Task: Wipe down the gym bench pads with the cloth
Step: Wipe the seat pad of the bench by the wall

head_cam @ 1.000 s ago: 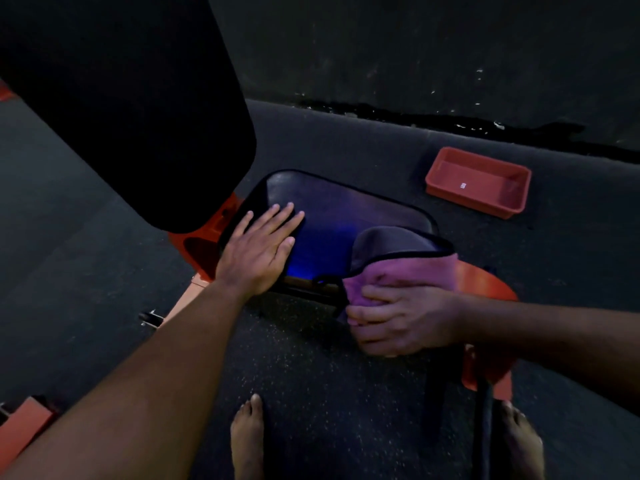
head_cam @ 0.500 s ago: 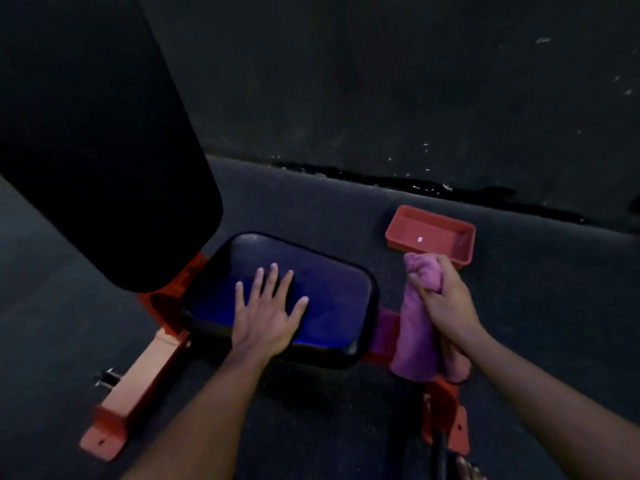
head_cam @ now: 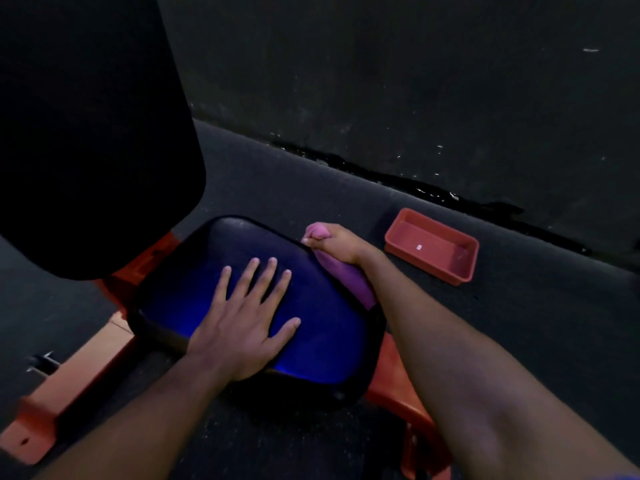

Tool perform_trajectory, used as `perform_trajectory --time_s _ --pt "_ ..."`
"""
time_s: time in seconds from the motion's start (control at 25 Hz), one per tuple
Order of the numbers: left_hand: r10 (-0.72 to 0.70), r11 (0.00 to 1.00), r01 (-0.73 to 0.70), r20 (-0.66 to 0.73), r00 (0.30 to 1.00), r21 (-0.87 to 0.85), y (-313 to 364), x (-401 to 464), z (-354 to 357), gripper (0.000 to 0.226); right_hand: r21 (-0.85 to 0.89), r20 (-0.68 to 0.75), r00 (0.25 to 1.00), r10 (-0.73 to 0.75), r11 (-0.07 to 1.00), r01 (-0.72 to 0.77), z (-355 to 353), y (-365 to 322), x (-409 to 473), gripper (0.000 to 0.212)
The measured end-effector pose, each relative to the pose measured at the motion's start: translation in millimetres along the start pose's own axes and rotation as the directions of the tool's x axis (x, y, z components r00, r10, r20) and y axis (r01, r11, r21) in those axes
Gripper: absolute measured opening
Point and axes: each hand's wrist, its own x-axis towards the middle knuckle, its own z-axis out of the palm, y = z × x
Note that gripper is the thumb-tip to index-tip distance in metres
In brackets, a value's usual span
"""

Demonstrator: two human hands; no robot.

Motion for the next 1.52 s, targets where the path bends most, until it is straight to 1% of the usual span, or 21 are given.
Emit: perform_trajectory --time_s 0.08,0.16,0.24,0.28,0.32,0.36,0.44,0.48,0.56,0.64,0.72,0.8,0.84,0.92,1.0,1.08,1.16,1.28,1.36,1.4,1.52 --pt "-0.002 1.000 0.002 0.004 1.000 -0.019 -2.3 -0.4 0.0 0.085 0.001 0.031 0.997 -0.067 0.998 0.067 -0.8 2.9 -8.5 0.015" --pt "-0.002 0.999 0.002 -0.005 1.000 -0.033 0.0 -1.1 -1.1 0.085 0.023 -0.005 0.996 -0.086 0.996 0.086 -9.8 27.3 -41.2 0.021" --pt "-0.001 1.000 0.001 -0.008 1.000 -0.027 0.1 -3.4 -1.2 0.083 0.142 -0.042 0.997 -0.061 0.988 0.067 -9.3 53.9 -76.3 0.018" --pt "0.000 1.000 0.000 -0.014 1.000 -0.028 -0.9 -2.9 0.3 0.082 0.138 -0.061 0.997 -0.040 0.989 0.048 -6.4 62.3 -77.1 0.016" --pt "0.002 0.999 -0.003 -0.025 1.000 -0.032 -1.0 -1.5 1.4 0.082 0.146 -0.068 0.996 -0.056 0.987 0.065 -8.6 58.7 -72.7 0.014" --pt "0.007 0.999 -0.008 -0.038 0.999 -0.042 -0.8 0.2 2.4 0.081 0.051 -0.068 0.994 -0.083 0.995 0.087 -12.3 48.2 -55.7 0.015" --pt "0.018 0.999 -0.020 -0.043 0.999 -0.050 -1.5 1.1 3.4 0.082 -0.133 0.027 0.995 -0.101 0.986 0.104 -7.4 14.6 -19.9 0.017" --pt "0.022 0.999 -0.023 -0.036 0.999 -0.040 -1.8 -0.2 3.1 0.083 -0.150 0.036 0.995 -0.091 0.984 0.095 -4.2 -2.6 -10.1 0.016" --pt "0.020 0.999 -0.020 -0.014 1.000 -0.033 -1.8 -4.0 1.1 0.083 -0.148 0.009 0.992 -0.125 0.981 0.125 3.1 -4.8 -10.3 0.013" --pt "0.006 0.999 -0.006 0.009 1.000 -0.044 -0.9 0.6 -4.0 0.083 -0.154 -0.012 0.989 -0.148 0.978 0.145 -1.6 14.3 -29.0 0.016" --pt "0.072 0.993 -0.068 0.037 0.997 -0.098 -2.1 5.8 -10.9 0.083 -0.205 0.024 0.997 -0.077 0.975 0.081 -20.0 18.9 -39.9 0.016" --pt "0.129 0.982 -0.115 0.086 0.988 -0.151 -38.4 -2.0 -23.0 0.078 -0.191 0.057 0.996 -0.062 0.979 0.071 -18.0 1.5 -24.5 0.017" --pt "0.141 0.979 -0.130 0.056 0.988 -0.160 -57.0 -4.7 -24.2 0.075 -0.166 0.050 0.996 -0.076 0.983 0.083 -14.0 -12.1 -10.7 0.018" --pt "0.140 0.984 -0.143 -0.035 0.990 -0.103 -82.1 -9.8 -19.4 0.072 -0.109 0.014 0.993 -0.121 0.986 0.122 0.6 -27.8 21.2 0.017" --pt "0.143 0.988 -0.148 -0.085 0.986 -0.054 -93.2 -8.8 -10.2 0.073 -0.150 0.037 0.991 -0.126 0.980 0.130 21.3 -43.0 60.3 0.018" --pt "0.160 0.985 -0.163 -0.051 0.986 -0.054 -87.9 -10.4 -4.7 0.074 -0.174 0.057 0.995 -0.087 0.980 0.095 37.4 -59.6 90.6 0.019" --pt "0.175 0.983 -0.178 -0.059 0.983 -0.052 -90.6 -9.2 -5.7 0.073 -0.167 0.016 0.991 -0.130 0.977 0.131 48.8 -82.8 113.9 0.018" --pt "0.171 0.983 -0.174 -0.043 0.984 -0.055 -92.6 -7.3 -4.2 0.072 -0.220 0.005 0.996 -0.091 0.971 0.090 64.6 -111.7 134.7 0.019" --pt "0.179 0.982 -0.182 -0.045 0.983 -0.058 -94.2 -7.8 -5.3 0.072 -0.246 0.031 0.991 -0.131 0.960 0.135 64.6 -107.2 125.5 0.027" --pt "0.181 0.981 -0.183 -0.033 0.983 -0.062 -93.6 -7.7 -6.2 0.073 -0.261 0.011 0.989 -0.148 0.954 0.146 57.3 -94.4 110.1 0.029" --pt "0.183 0.981 -0.185 -0.047 0.982 -0.051 -92.8 -9.8 -4.2 0.072 -0.286 0.011 0.984 -0.176 0.943 0.171 30.1 -46.5 58.4 0.023"
